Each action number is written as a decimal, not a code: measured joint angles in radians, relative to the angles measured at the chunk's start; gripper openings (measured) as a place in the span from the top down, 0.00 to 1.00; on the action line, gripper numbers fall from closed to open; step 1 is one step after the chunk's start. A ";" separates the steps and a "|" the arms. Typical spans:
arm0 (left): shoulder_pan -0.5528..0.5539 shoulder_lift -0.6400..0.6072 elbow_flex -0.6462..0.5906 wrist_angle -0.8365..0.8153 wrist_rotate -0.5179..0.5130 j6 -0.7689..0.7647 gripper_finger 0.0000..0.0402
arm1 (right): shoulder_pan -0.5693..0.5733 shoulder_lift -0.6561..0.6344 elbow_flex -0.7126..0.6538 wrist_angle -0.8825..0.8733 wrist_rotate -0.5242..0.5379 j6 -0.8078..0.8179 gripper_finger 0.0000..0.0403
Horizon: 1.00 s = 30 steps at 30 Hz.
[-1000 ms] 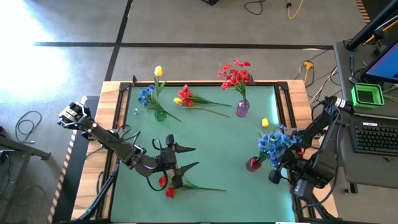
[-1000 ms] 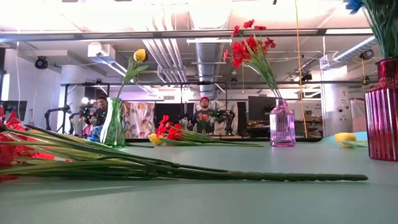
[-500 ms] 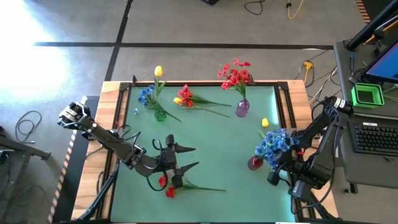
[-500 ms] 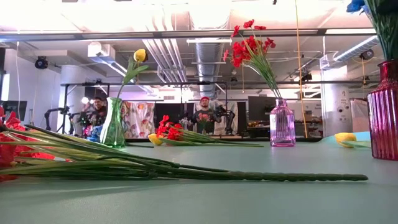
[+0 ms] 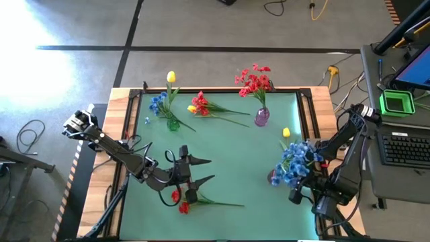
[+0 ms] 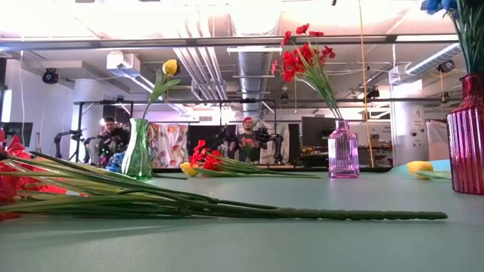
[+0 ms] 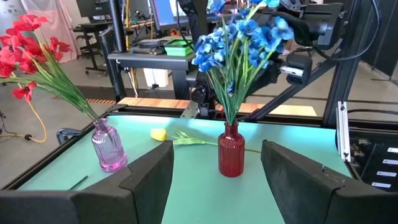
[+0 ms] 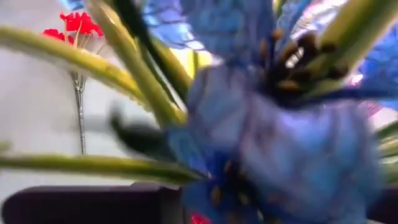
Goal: Sort flowers into vase by color
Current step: Put the bottom blue flower into the red vase
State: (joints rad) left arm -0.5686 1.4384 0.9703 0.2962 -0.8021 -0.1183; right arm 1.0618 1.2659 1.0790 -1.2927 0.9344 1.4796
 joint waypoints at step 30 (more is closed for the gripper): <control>0.000 0.000 0.000 0.000 0.000 0.000 0.43 | -0.025 -0.002 0.156 -0.087 -0.014 -0.083 0.87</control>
State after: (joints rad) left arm -0.5686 1.4384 0.9703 0.2967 -0.8021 -0.1182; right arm 1.0364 1.2644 1.2351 -1.3793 0.9203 1.3964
